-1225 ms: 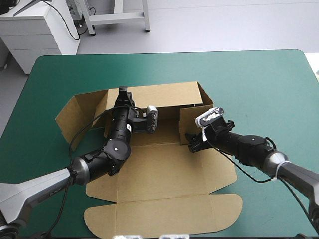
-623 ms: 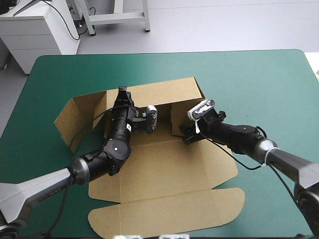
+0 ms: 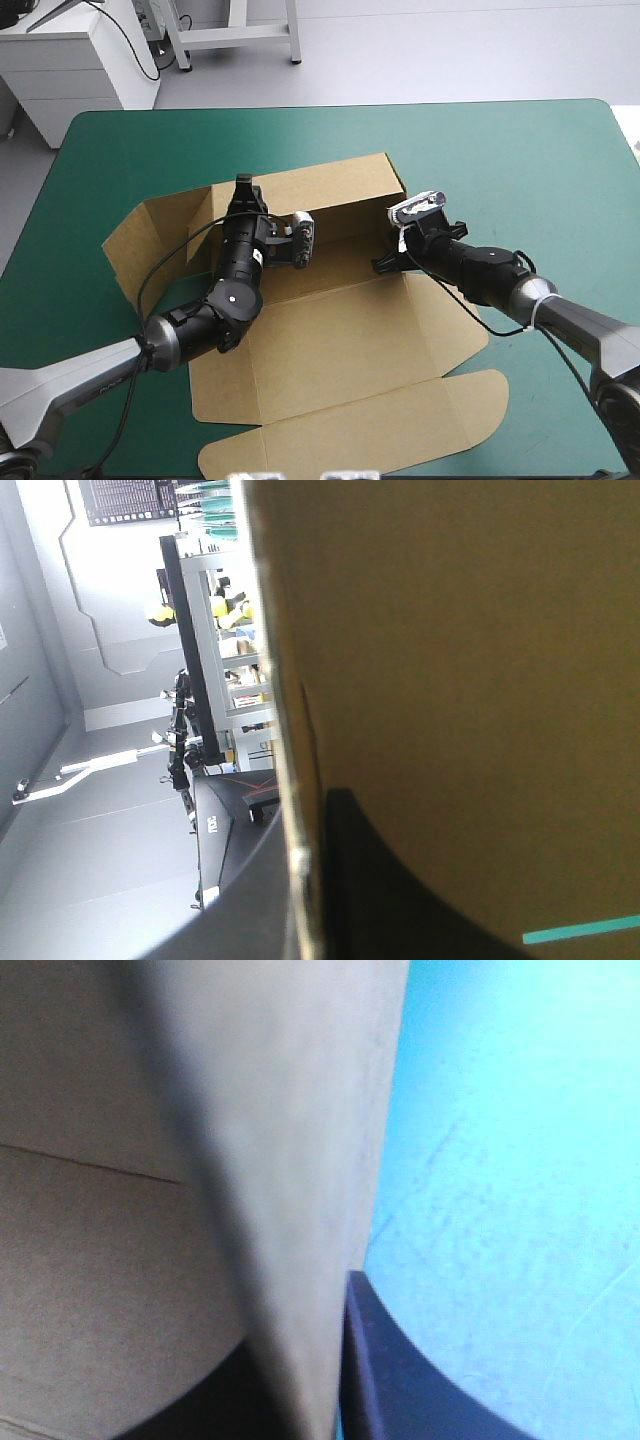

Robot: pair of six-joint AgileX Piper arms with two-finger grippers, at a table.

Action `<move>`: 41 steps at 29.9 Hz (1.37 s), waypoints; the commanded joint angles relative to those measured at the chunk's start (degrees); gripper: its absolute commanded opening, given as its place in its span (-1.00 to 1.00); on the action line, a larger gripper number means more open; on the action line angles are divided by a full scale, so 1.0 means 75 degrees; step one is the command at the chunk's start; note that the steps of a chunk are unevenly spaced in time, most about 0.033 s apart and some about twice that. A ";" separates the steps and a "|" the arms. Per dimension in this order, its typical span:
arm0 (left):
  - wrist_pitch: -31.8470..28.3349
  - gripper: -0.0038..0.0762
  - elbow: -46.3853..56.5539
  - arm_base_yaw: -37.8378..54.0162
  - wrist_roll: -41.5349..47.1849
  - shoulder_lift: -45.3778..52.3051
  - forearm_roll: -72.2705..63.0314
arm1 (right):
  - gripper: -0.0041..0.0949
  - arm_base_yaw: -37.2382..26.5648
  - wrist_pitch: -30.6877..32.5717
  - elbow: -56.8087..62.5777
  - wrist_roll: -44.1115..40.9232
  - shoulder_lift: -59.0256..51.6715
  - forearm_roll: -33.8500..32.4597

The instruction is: Fold the box

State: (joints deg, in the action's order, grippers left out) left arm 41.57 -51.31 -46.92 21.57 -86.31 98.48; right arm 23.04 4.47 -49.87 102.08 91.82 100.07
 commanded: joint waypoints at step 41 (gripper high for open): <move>0.2327 0.23 -0.0148 -0.2771 0.0770 0.0211 0.0217 | -0.96 0.0021 -0.0103 -0.0872 -0.0002 -0.0183 0.0435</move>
State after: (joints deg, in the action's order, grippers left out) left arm 52.98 -51.15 -65.23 26.56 -86.53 97.59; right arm 23.21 2.79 -54.27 102.48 92.50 99.04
